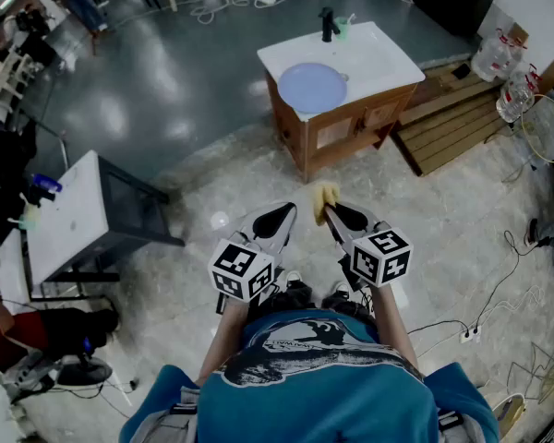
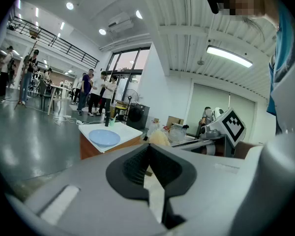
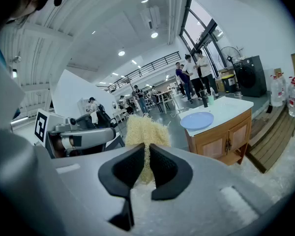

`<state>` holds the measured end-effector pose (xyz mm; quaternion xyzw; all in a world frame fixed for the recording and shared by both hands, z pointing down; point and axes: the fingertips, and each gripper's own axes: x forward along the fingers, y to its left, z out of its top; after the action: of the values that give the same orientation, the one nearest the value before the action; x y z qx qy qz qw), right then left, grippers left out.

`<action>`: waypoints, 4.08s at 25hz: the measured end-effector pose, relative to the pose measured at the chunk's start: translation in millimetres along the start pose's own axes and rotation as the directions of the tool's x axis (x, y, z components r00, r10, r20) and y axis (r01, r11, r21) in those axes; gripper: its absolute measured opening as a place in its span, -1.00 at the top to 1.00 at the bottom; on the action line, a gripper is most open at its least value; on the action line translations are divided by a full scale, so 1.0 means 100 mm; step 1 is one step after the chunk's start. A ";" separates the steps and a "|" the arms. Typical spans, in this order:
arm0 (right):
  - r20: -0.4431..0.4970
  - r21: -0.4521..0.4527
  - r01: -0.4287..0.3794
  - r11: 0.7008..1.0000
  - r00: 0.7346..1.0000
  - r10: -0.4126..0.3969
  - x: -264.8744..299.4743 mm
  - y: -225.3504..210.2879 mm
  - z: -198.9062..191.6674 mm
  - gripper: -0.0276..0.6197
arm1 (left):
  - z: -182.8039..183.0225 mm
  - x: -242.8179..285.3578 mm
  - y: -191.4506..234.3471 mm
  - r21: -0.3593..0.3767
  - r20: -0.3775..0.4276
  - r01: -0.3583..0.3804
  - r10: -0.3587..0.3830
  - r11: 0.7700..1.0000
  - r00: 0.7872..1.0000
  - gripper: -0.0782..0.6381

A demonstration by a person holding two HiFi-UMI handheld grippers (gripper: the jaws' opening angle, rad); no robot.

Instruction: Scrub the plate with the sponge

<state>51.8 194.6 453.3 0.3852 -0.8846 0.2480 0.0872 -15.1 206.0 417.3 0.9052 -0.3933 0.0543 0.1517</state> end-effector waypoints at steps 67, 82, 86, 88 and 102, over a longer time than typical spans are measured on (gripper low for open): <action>-0.078 0.075 -0.181 0.981 0.979 0.187 1.90 -1.99 1.30 0.82 | 0.56 2.15 1.82 -0.066 -0.093 -0.231 0.224 0.971 0.970 0.72; -0.133 0.089 -0.078 0.993 0.987 0.090 2.63 -2.37 1.41 0.82 | 0.32 2.49 2.95 -0.095 -0.232 -0.237 0.210 0.967 0.950 0.52; -0.174 0.067 -0.035 0.997 0.984 0.046 3.03 -2.51 1.47 0.82 | 0.09 2.71 3.39 -0.130 -0.335 -0.206 0.153 0.970 0.930 0.40; -0.207 0.050 -0.017 0.999 0.978 0.027 3.27 -2.57 1.46 0.82 | -0.09 2.82 3.55 -0.171 -0.389 -0.185 0.106 0.968 0.915 0.30; -0.530 -0.048 0.046 0.998 0.845 -0.064 4.33 -2.81 0.71 0.82 | -0.76 3.29 3.88 -0.429 -0.483 -0.134 -0.101 0.893 0.870 0.51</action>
<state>-39.4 -280.5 646.3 0.3252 -0.8186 0.3275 0.3418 -71.0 -249.3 650.8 0.7976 -0.3510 0.1923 0.4513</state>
